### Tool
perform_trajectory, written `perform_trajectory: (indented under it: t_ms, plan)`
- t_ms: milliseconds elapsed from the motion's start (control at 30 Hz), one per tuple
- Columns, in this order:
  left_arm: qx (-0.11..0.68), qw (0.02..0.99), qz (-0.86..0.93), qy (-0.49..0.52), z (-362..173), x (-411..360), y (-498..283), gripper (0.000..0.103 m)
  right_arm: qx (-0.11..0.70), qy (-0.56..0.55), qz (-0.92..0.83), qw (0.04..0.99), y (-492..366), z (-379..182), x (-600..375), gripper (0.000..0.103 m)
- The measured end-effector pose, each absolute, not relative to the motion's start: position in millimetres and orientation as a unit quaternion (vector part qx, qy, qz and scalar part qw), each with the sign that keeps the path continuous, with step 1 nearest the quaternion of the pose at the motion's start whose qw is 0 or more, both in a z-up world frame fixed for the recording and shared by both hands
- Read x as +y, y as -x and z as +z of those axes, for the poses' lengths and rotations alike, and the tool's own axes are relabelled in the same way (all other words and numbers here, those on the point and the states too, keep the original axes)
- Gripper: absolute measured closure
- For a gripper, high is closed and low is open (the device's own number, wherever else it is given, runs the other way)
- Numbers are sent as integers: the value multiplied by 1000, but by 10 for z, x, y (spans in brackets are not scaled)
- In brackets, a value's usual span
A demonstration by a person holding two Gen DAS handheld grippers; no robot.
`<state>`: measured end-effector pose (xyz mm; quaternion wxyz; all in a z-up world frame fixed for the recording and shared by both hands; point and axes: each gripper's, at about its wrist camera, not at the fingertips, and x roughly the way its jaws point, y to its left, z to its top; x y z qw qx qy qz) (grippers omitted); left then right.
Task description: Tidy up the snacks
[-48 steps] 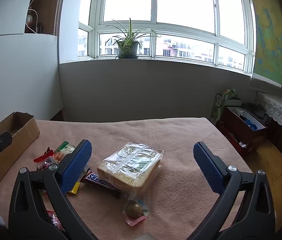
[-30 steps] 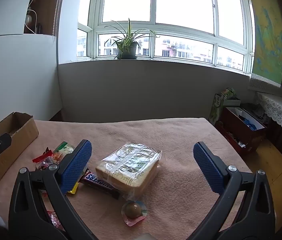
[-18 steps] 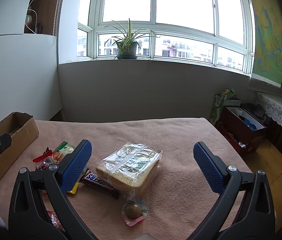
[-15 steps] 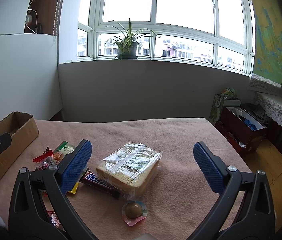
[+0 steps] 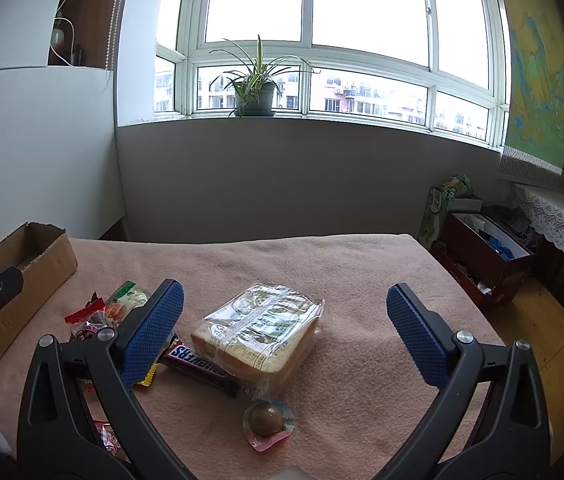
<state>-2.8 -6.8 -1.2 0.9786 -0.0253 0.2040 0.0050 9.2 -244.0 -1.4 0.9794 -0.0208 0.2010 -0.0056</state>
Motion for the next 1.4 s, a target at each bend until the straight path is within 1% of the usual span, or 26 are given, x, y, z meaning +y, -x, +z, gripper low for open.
perform_trajectory:
  t_ms: [1400]
  plan:
    - [205, 979, 2, 17, -25, -105, 94, 1, 208, 24, -6, 978, -65, -93, -2461, 0]
